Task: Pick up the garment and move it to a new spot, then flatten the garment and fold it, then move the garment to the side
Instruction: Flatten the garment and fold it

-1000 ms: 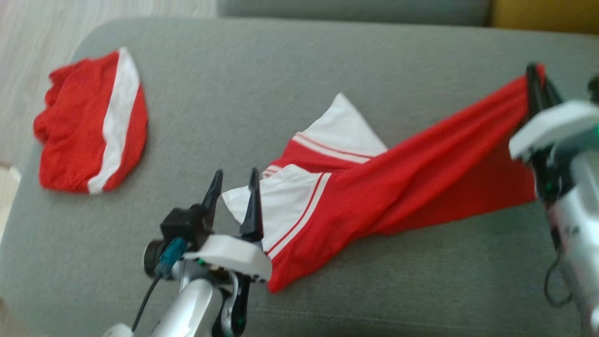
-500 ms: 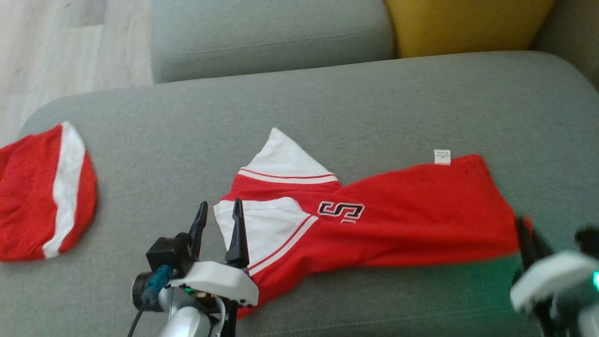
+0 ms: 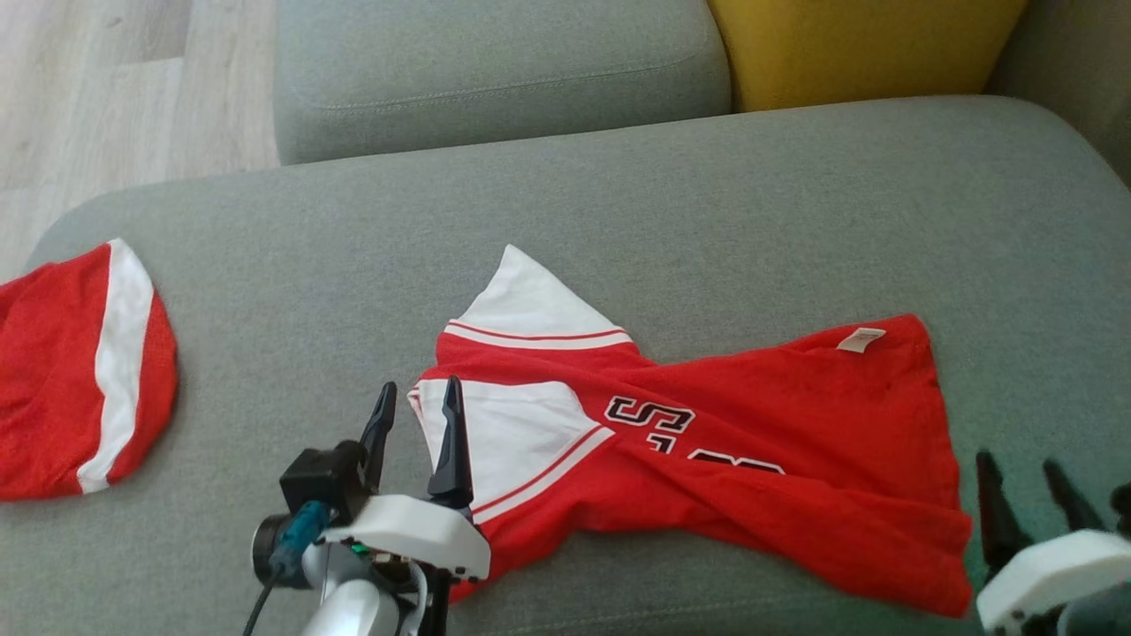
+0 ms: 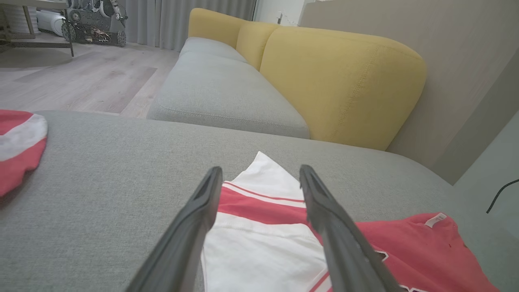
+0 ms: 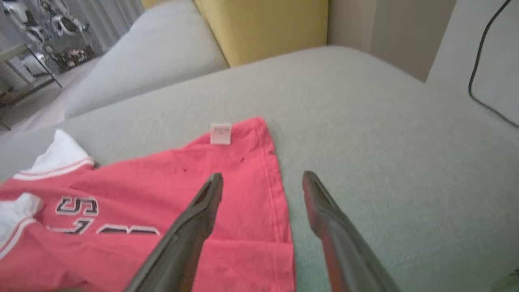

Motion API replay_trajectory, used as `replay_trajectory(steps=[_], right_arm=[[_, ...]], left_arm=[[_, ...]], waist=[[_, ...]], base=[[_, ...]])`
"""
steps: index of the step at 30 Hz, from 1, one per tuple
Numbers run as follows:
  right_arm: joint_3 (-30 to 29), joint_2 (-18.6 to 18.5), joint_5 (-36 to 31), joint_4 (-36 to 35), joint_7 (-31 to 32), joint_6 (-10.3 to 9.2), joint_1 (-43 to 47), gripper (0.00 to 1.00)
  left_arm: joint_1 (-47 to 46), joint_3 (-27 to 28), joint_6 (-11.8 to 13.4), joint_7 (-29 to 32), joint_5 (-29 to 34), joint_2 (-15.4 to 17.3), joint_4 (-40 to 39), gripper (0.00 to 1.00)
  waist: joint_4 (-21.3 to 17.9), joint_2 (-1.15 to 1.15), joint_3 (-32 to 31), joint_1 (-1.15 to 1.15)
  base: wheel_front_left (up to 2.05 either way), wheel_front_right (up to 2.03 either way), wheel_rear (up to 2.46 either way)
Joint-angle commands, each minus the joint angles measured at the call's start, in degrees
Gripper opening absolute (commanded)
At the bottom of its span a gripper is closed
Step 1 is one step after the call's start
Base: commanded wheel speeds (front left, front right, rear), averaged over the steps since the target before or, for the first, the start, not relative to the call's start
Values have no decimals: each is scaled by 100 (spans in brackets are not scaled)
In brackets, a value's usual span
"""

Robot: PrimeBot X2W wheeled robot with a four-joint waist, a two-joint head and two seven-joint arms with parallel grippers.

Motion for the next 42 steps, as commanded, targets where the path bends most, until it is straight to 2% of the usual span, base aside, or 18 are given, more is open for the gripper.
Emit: replay_trajectory(steps=[1, 9, 16, 24, 30, 34, 36, 42], right_arm=[[106, -21, -29, -375, -233, -4, -435, 100], [448, 68, 310, -666, -1037, -4, -553, 100], [572, 83, 424, -452, -1283, -4, -499, 100], [690, 84, 488, -396, -1277, -4, -573, 100], [779, 85, 554, -347, -1274, -4, -601, 100], [799, 85, 574, -327, -1282, -4, -633, 100], [797, 85, 593, -307, -1297, -4, -689, 100], [780, 85, 615, -284, -1322, -4, -774, 100]], left_arm=[[-216, 169, -26, -35, 38, 7, -146, 100], [-194, 114, -31, -35, 19, 7, -34, 100], [-209, 44, -105, -35, -21, 7, 332, 100], [-659, 23, -122, 64, 28, 49, 1415, 100], [-1394, 14, -146, 108, 192, 216, 2389, 100], [-1666, -9, -148, 103, 267, 282, 2767, 100], [-1934, -33, -200, 73, 306, 303, 3166, 100], [-2227, -59, -323, 18, 325, 302, 3593, 100]], waist=[[34, 0, -2, 0], [162, 0, 22, 0], [129, 0, 76, 0], [-117, 0, 176, 0], [-377, 0, 325, 0], [-459, 0, 401, 0], [-520, 0, 481, 0], [-562, 0, 608, 0]], base=[[0, 0, 0], [0, 0, 0], [0, 0, 0], [0, 0, 0], [0, 0, 0], [0, 0, 0], [0, 0, 0], [0, 0, 0]])
